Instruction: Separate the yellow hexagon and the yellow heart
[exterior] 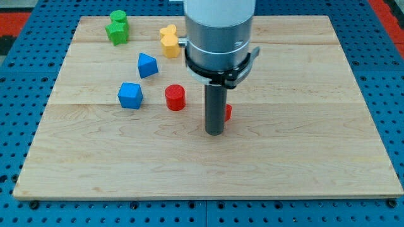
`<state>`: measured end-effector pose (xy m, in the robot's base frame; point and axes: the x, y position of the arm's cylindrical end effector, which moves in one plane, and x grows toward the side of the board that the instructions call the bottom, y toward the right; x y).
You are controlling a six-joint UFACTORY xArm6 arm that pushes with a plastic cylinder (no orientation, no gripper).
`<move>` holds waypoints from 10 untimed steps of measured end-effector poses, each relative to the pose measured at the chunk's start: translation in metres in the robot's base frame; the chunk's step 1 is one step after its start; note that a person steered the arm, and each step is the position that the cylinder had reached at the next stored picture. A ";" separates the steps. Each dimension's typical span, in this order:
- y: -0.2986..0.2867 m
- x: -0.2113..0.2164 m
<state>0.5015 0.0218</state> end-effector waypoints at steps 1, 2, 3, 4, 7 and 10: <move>-0.003 -0.016; -0.004 -0.021; -0.005 -0.031; -0.005 -0.033; -0.293 0.013; -0.322 -0.113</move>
<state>0.3881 -0.3006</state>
